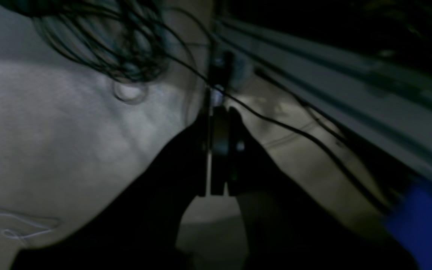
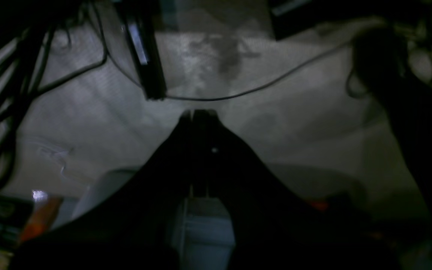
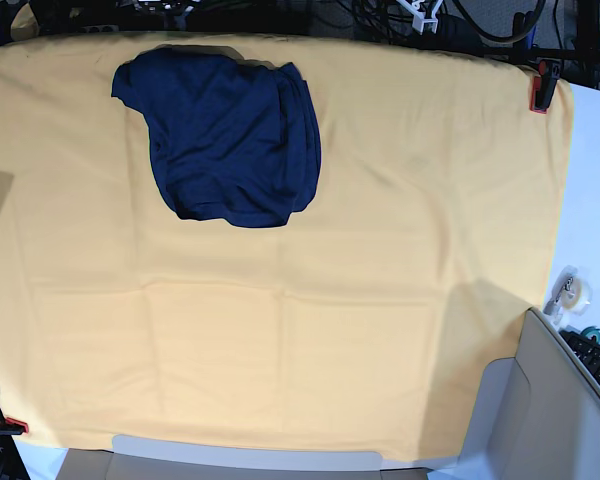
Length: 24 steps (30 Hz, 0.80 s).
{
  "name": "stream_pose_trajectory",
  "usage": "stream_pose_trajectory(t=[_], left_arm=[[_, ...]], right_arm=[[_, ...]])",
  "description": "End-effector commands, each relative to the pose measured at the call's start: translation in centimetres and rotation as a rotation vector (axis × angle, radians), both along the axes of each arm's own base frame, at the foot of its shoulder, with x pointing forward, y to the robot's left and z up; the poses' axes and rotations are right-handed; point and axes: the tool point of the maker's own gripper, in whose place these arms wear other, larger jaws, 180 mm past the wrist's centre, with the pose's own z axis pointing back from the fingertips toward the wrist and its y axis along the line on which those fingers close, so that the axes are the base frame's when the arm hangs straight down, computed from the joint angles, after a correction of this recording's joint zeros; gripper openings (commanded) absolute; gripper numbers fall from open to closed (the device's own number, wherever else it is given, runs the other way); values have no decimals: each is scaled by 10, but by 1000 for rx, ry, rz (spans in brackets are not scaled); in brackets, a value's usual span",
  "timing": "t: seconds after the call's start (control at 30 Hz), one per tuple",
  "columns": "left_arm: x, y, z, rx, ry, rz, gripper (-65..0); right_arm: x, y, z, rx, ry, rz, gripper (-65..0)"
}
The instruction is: Fold the T-shirt properly
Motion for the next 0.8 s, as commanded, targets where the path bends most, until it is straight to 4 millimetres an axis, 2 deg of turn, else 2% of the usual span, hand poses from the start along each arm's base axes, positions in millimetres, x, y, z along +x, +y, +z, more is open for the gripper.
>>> stream_pose_trajectory(t=[0.0, 0.07, 0.17, 0.3, 0.4, 0.7, 0.77], left_arm=[[-2, -3, -2, 10, -15, -16, -650], [-10, -11, -6, 35, -24, -55, -650], [-13, -27, -8, 42, -30, -133, -650], [-13, -11, -11, 188, -20, -191, -650], [-3, 2, -11, 273, -31, -205, -650], [1, -7, -11, 268, -38, -207, -650], [1, -20, -12, 247, -40, -204, -650]], right_arm=[[8, 14, -1, 24, -20, 21, -650], [11, 29, -2, 36, -24, 40, -650], [14, 32, -4, -43, -29, 34, -650], [17, 27, -5, -127, -34, -18, -650], [22, 26, -5, -128, -57, -92, -650], [22, 31, -5, -114, -56, -156, -650], [23, 31, -5, -114, -58, -150, -650]])
